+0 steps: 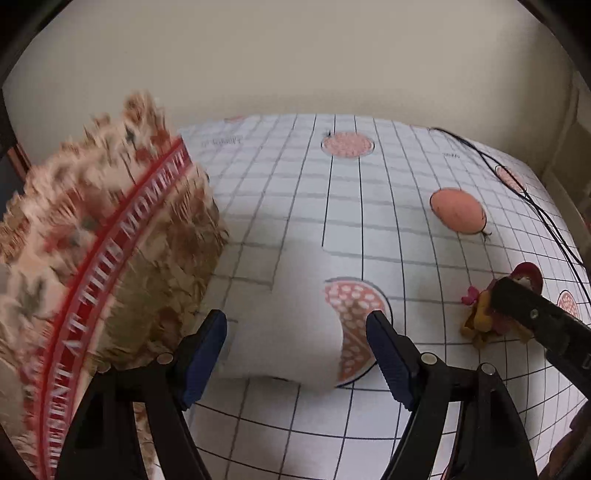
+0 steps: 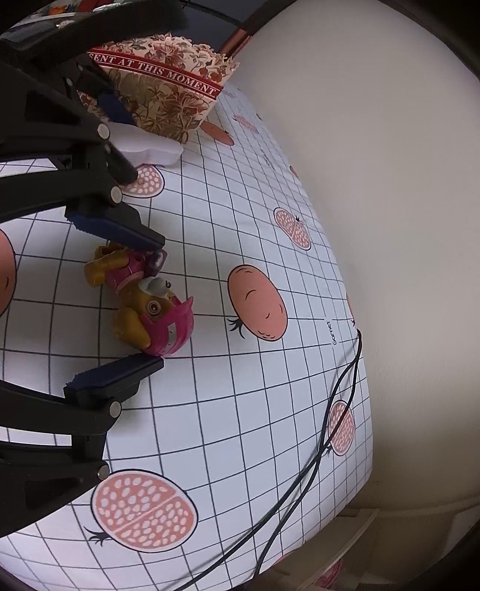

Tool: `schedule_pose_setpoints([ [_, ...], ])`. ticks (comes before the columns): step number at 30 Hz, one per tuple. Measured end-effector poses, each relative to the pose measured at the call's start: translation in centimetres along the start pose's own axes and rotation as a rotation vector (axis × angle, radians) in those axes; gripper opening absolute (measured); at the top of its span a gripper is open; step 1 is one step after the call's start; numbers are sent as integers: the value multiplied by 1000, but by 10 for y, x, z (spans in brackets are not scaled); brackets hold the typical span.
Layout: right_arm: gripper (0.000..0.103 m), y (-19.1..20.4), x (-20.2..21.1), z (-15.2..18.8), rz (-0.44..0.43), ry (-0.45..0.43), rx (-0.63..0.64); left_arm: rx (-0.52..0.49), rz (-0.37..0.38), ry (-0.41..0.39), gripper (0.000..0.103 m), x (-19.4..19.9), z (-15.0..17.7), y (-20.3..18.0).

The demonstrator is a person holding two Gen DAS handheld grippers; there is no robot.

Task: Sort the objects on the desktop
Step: 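Grasp the pink-helmeted toy dog with the right tool while the left tool grasps the white paper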

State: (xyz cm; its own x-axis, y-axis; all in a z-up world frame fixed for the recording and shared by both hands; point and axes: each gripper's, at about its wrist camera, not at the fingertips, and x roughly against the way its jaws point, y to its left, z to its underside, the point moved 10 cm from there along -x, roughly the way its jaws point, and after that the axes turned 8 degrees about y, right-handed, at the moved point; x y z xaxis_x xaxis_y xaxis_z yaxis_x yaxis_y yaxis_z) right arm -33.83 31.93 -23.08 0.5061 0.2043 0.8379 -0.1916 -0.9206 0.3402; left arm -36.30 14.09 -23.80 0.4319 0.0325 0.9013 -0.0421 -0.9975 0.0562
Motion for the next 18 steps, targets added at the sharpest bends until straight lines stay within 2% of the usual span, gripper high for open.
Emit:
schedule_pose_setpoints([
  [4, 61, 2, 1, 4, -3, -6, 7, 39, 51, 11, 79, -6, 1, -2],
  [8, 61, 1, 3, 5, -6, -18, 0, 37, 51, 12, 79, -5, 4, -4],
  [10, 61, 2, 3, 5, -3, -25, -4, 36, 52, 11, 76, -3, 5, -5],
  [12, 61, 2, 3, 5, -1, -29, -8, 33, 54, 8, 65, -1, 5, -6],
  [18, 60, 1, 3, 3, -6, -42, -26, 58, 59, 6, 64, 4, 7, -4],
])
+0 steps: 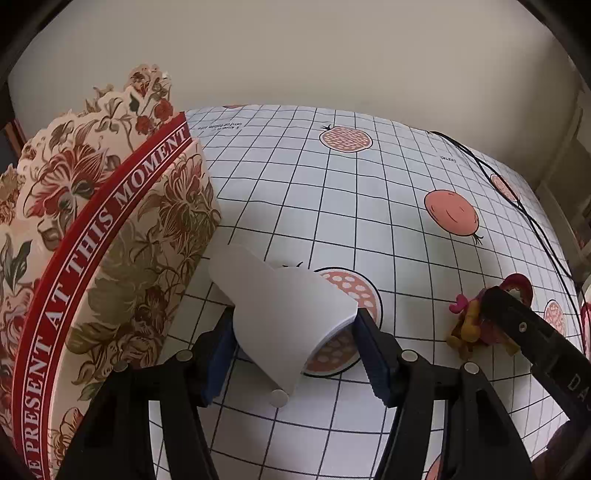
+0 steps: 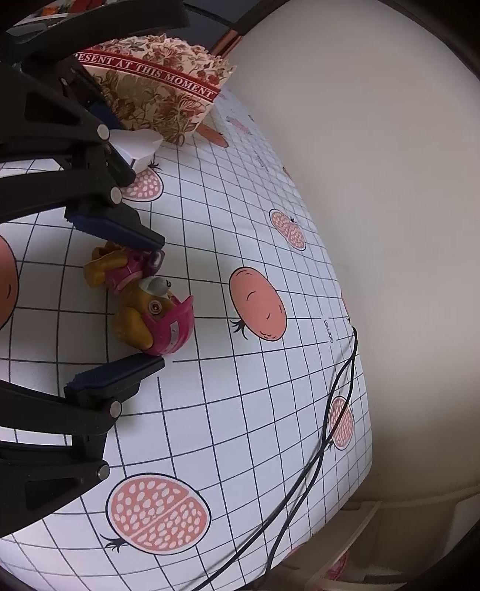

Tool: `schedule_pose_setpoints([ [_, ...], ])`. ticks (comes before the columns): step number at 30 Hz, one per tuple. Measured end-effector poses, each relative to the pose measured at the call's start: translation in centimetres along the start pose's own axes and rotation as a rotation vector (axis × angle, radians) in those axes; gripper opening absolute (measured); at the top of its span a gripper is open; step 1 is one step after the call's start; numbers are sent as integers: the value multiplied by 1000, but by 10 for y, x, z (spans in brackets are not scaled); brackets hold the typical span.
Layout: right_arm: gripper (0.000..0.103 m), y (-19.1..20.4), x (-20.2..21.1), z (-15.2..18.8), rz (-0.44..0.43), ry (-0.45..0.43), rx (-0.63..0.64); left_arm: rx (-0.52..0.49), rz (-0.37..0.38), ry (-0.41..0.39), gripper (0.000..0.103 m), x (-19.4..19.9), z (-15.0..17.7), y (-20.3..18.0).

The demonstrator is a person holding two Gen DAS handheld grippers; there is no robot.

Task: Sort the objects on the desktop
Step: 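Grasp the pink-helmeted toy dog with the right tool while the left tool grasps the white paper, then lift and carry the toy dog and white paper over the floral box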

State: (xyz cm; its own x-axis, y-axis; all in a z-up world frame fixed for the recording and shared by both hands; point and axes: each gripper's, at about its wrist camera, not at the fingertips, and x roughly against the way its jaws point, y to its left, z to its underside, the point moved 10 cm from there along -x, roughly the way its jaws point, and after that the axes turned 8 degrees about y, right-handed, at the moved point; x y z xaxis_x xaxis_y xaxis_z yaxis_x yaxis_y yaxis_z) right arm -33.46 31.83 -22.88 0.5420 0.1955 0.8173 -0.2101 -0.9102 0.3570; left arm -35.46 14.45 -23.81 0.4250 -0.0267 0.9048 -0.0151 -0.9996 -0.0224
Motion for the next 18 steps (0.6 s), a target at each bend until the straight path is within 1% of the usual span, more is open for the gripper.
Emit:
schedule_pose_setpoints([
  [3, 58, -2, 0, -2, -2, -1, -26, 36, 28, -2, 64, 2, 0, 2],
  [6, 50, -5, 3, -1, -36, -2, -99, 54, 52, 2, 64, 4, 1, 4],
  [8, 46, -10, 7, 1, -34, -10, -138, 66, 69, 1, 64, 4, 2, 7],
  [12, 45, -20, 16, 8, -46, -30, -219, 76, 85, 10, 64, 4, 2, 7],
  [15, 45, -25, 25, 11, -69, -57, -237, 86, 96, 18, 64, 5, 4, 8],
  [18, 45, -29, 31, 10, -83, -66, -237, 104, 105, 19, 64, 8, 6, 11],
])
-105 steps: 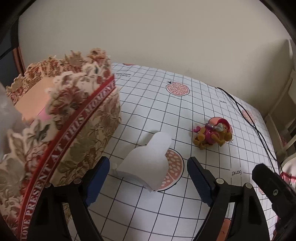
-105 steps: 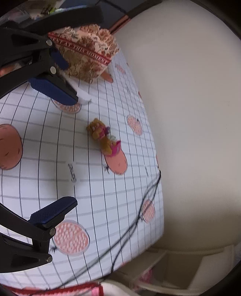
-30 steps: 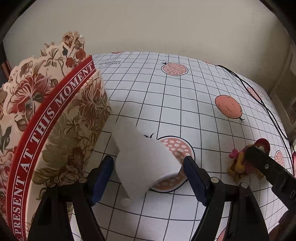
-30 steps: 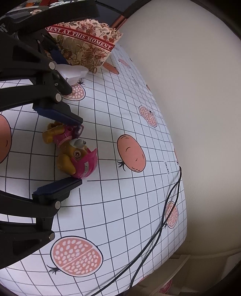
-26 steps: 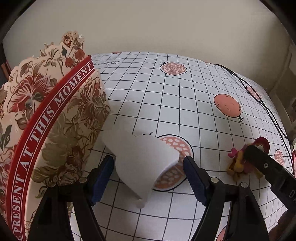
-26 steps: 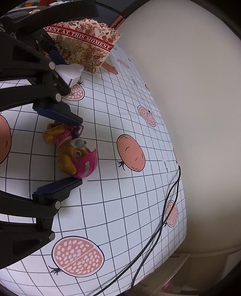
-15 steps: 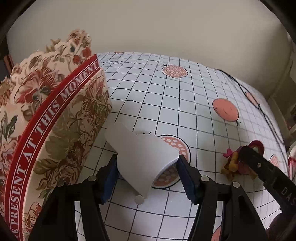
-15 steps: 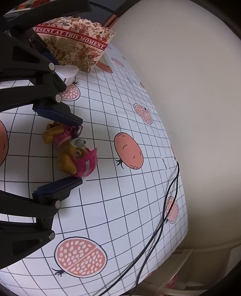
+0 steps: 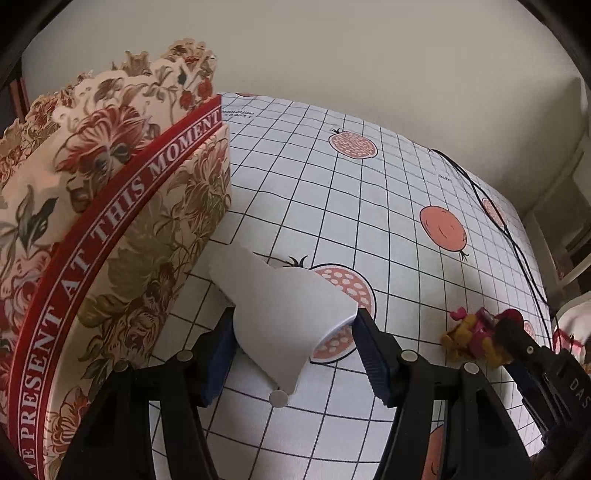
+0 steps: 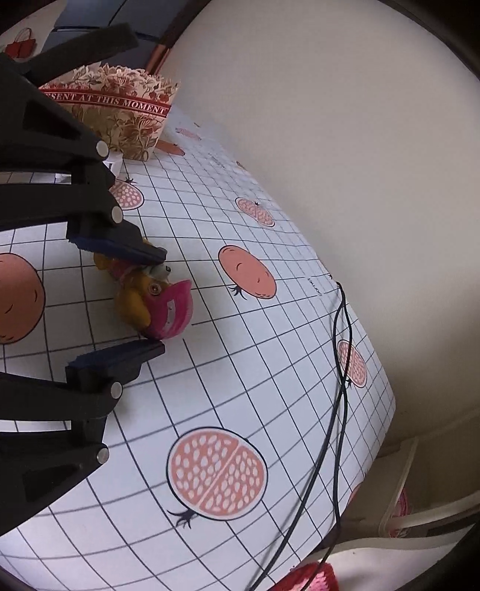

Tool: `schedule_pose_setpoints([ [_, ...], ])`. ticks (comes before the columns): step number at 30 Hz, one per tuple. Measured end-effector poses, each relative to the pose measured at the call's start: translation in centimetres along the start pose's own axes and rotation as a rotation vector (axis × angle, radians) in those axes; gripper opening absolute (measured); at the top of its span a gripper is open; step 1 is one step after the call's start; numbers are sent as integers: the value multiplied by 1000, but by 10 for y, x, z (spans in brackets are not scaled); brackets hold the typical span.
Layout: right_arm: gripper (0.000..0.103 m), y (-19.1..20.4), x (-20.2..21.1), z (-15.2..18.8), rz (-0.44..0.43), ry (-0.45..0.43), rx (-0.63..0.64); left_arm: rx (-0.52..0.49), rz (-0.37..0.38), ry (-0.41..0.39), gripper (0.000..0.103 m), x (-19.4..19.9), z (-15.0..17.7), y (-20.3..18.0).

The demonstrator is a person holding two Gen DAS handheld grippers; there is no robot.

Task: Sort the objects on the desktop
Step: 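Lift and carry the toy dog and white paper over the floral box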

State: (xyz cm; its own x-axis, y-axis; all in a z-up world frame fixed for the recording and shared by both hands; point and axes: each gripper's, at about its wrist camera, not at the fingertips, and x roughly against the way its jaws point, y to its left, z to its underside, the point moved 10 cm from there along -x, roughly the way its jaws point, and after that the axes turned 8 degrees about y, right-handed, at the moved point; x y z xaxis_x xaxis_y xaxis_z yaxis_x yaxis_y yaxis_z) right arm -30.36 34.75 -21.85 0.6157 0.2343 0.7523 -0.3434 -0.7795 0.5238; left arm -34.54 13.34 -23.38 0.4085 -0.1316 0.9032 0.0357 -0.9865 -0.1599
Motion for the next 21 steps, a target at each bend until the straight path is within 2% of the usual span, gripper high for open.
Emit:
schedule_pose_setpoints([
  [7, 45, 1, 14, -9, -39, -39, 11, 15, 2, 0, 64, 4, 0, 1],
  [12, 45, 16, 41, -18, -63, -99, 56, -1, 2, -27, 64, 18, -5, -6],
  [21, 45, 61, 112, -31, -138, -252, 150, 17, 49, -162, 64, 81, -22, -15],
])
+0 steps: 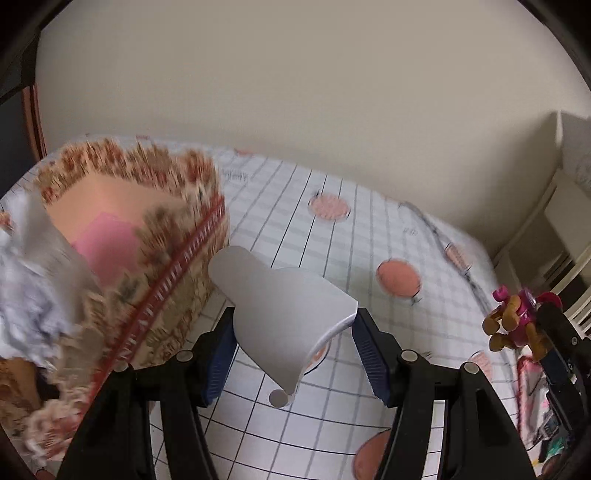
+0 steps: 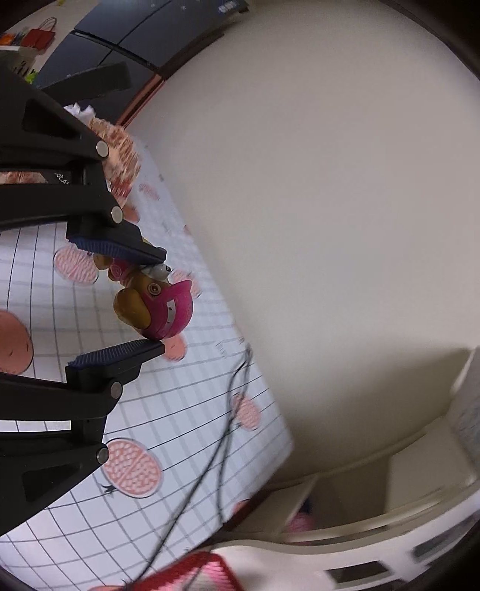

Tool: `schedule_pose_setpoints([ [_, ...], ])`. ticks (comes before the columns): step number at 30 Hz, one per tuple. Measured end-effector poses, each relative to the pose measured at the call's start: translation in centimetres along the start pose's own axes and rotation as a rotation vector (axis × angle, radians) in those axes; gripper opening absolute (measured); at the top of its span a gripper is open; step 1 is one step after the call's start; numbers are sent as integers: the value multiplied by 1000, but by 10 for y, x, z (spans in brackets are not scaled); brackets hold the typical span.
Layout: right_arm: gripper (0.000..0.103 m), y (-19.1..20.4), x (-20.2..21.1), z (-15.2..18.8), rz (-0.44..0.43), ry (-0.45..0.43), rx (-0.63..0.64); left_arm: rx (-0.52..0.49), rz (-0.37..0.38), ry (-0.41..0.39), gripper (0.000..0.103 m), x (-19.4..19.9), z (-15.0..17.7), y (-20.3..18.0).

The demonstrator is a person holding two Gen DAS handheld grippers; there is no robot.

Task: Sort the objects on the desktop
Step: 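Lift and carry the toy dog and white paper over the floral box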

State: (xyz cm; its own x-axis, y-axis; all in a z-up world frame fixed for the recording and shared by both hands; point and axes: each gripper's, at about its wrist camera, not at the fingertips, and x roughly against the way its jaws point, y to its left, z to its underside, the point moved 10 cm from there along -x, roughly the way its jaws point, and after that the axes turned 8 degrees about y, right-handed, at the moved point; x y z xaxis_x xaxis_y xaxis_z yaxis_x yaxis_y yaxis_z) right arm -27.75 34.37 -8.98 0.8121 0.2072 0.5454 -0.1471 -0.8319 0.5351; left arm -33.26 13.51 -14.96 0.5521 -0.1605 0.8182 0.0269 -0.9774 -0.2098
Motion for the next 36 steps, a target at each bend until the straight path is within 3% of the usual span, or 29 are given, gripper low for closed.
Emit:
schedule_pose_setpoints([
  [6, 45, 26, 22, -6, -37, -47, 47, 19, 36, -103, 64, 48, -18, 0],
  [13, 45, 52, 28, -3, -70, -44, 82, 59, 48, -174, 64, 83, -30, 20],
  [25, 45, 115, 4, 14, -112, 1, 148, 211, 6, -269, 64, 130, -43, 104],
  [36, 45, 182, -38, 56, -141, 80, 263, 352, -26, -277, 64, 135, -41, 188],
])
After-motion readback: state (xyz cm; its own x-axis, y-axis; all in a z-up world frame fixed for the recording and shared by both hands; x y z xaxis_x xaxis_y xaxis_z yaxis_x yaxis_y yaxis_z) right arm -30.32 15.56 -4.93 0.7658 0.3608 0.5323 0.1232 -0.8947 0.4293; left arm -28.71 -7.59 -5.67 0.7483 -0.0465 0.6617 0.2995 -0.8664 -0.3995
